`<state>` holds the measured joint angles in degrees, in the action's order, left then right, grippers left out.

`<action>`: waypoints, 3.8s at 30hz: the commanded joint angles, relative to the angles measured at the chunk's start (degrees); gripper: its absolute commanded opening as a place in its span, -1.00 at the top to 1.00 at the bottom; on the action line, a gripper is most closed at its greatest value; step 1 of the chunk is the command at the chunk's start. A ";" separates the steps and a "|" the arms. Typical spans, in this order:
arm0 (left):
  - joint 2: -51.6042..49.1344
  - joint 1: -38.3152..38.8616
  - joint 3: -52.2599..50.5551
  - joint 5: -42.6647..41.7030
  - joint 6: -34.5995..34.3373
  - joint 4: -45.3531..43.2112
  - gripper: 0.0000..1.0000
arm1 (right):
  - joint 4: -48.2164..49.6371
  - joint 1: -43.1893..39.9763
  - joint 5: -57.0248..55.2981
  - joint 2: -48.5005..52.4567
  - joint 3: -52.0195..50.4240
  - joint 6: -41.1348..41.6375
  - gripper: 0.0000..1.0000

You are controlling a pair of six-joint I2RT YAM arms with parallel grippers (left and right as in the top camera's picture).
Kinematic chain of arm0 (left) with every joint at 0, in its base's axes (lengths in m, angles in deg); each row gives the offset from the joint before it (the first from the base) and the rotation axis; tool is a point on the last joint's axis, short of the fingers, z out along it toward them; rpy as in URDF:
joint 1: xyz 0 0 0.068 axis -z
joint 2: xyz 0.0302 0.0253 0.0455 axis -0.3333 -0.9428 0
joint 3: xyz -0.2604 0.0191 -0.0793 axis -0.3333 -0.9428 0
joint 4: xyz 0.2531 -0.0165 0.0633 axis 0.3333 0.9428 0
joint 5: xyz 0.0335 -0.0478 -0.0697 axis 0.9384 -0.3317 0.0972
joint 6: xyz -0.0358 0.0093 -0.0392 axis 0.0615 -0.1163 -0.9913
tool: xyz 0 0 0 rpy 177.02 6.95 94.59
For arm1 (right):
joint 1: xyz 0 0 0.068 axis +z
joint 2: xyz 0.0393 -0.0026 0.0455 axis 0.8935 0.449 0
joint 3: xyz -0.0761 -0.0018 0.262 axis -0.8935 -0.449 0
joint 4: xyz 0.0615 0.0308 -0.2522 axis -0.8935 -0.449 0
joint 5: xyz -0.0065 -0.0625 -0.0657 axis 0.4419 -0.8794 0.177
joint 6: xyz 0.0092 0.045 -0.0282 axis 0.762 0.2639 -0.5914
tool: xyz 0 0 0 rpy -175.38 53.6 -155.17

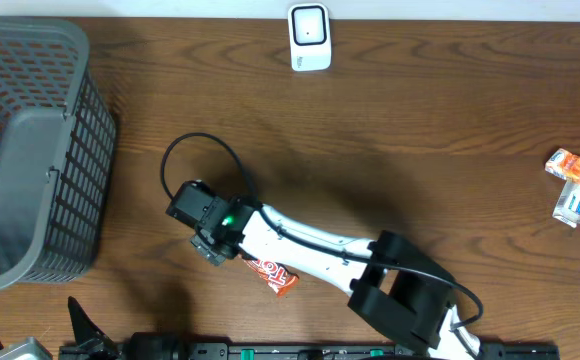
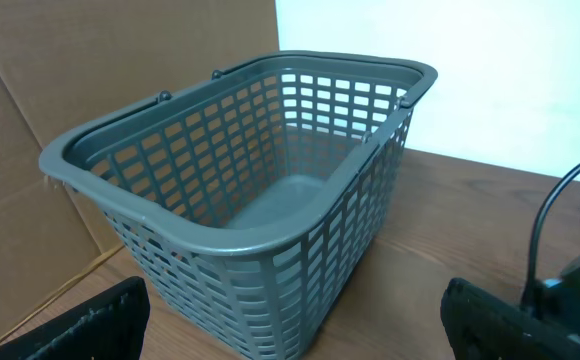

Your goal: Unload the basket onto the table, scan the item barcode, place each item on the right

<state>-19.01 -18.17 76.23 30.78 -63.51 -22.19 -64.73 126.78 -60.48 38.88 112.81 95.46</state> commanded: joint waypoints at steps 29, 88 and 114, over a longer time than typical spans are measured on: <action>0.37 0.17 -0.07 0.52 0.94 -0.02 -0.86 | 3.15 -6.93 20.09 4.74 18.75 -16.74 0.99; 0.37 0.17 -0.07 0.52 0.94 -0.02 -0.86 | 13.38 -28.46 96.87 4.87 -3.28 -30.69 0.98; -52.54 0.46 -2.84 -52.15 -12.81 -10.99 -0.75 | 29.83 -34.51 96.87 4.87 -3.28 -4.26 0.98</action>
<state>-63.14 -18.06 73.69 -8.30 -75.18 -31.48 -35.99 92.12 34.68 45.24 109.24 85.77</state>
